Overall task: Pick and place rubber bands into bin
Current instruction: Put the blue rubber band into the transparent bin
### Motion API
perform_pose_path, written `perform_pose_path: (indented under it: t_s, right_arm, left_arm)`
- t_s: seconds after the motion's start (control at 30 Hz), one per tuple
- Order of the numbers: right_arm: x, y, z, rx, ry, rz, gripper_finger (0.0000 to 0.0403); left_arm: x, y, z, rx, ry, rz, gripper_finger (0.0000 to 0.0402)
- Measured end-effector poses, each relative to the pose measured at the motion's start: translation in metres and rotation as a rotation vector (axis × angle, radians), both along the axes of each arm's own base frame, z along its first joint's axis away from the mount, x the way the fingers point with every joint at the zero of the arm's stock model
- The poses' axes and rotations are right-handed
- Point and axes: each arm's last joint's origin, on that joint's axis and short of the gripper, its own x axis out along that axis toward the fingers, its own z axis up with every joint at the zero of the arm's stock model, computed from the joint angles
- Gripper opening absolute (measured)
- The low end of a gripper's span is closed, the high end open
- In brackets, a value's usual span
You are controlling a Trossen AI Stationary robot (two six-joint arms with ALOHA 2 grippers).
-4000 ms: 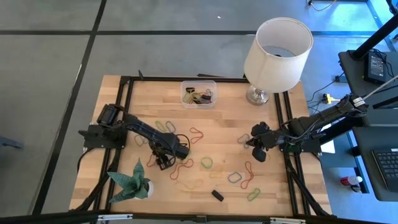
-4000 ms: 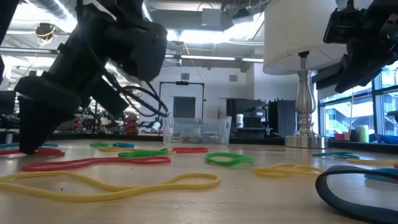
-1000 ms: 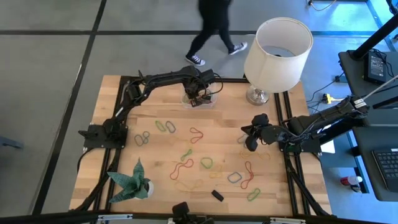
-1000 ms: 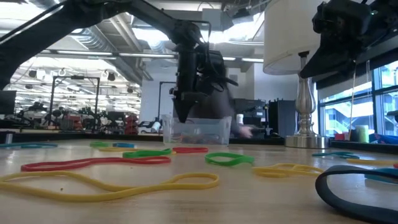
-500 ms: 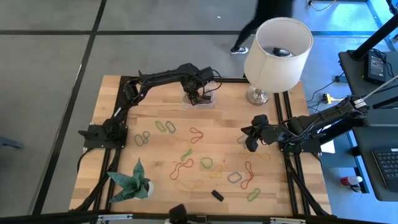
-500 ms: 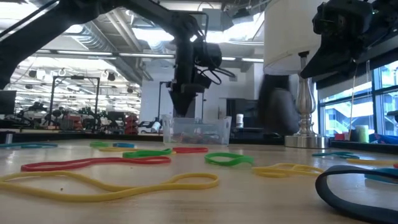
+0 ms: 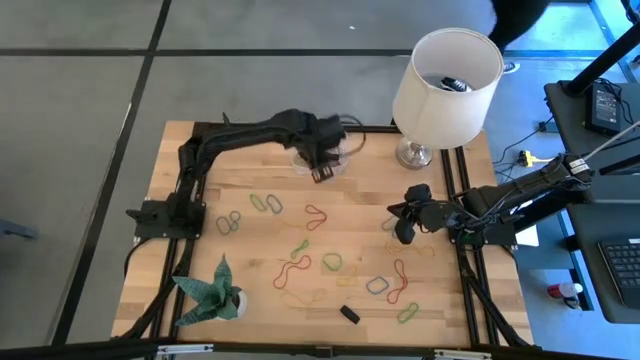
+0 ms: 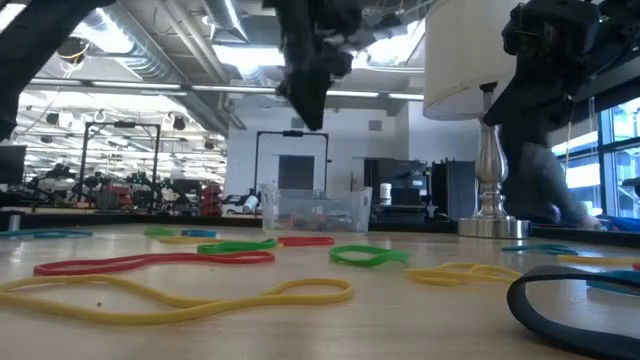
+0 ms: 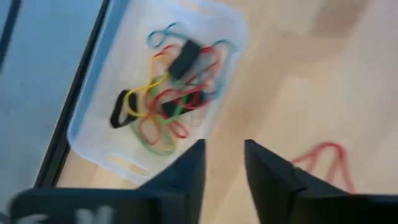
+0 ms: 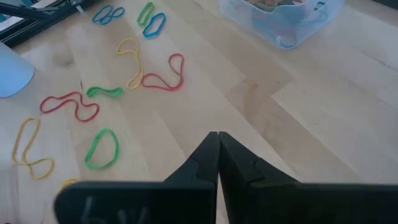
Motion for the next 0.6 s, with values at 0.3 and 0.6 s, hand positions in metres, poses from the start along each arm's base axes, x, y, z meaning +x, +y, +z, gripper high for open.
perform_pose_path:
  t_s: [0.3, 0.6]
  right_arm:
    - [0.0, 0.003, -0.001, 0.027, 0.042, 0.115, 0.0012]
    - [0.001, 0.005, 0.0, 0.062, 0.036, 0.145, 0.0012]
  left_arm:
    - [0.019, -0.091, -0.003, 0.03, -0.03, -0.18, 0.0002]
    - [-0.005, -0.168, -0.043, -0.008, -0.076, -0.178, 0.0001]
